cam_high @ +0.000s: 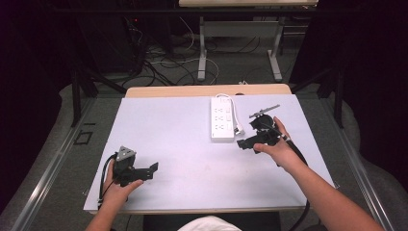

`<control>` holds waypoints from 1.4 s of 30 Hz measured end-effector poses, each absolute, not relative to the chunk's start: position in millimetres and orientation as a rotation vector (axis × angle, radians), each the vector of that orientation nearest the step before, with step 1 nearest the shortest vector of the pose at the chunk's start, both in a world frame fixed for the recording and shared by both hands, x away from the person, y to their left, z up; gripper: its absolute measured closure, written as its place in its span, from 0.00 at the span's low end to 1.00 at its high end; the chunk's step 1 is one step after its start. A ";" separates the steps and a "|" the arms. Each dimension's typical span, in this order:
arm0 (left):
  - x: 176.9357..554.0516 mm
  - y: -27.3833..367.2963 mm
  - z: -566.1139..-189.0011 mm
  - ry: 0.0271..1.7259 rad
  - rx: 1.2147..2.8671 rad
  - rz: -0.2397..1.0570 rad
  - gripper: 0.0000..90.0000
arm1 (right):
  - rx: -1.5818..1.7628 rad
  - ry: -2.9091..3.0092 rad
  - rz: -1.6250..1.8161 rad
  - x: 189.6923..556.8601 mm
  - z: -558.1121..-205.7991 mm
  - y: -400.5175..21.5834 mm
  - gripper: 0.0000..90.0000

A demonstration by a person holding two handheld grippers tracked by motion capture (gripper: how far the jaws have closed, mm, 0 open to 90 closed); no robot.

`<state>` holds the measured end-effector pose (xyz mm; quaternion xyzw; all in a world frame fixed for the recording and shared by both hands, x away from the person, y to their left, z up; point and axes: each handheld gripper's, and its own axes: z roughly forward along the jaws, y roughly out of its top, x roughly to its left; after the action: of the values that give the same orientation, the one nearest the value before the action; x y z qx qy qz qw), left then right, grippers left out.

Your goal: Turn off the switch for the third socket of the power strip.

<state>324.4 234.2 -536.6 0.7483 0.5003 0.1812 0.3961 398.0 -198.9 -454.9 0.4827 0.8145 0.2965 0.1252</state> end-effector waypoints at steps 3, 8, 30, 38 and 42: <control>324.3 234.1 -536.5 1.269 1.898 0.457 0.01 | 1.395 2.371 0.862 394.9 -456.0 -204.9 0.00; 324.2 234.3 -536.7 1.269 1.896 0.458 0.01 | 1.399 2.355 0.873 388.6 -459.6 -212.8 0.00; 324.8 233.8 -537.6 1.275 1.900 0.458 0.01 | 1.402 2.318 0.946 365.1 -483.5 -247.3 0.00; 324.9 233.6 -538.3 1.276 1.898 0.461 0.01 | 1.404 2.295 0.956 359.9 -496.9 -256.5 0.00; 324.7 233.9 -537.8 1.276 1.902 0.457 0.01 | 1.423 2.276 0.957 355.8 -502.5 -259.9 0.00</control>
<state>324.7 233.9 -537.8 0.7492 0.5025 0.1800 0.3921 355.8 -259.9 -502.5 0.4941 0.7902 0.3322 0.1454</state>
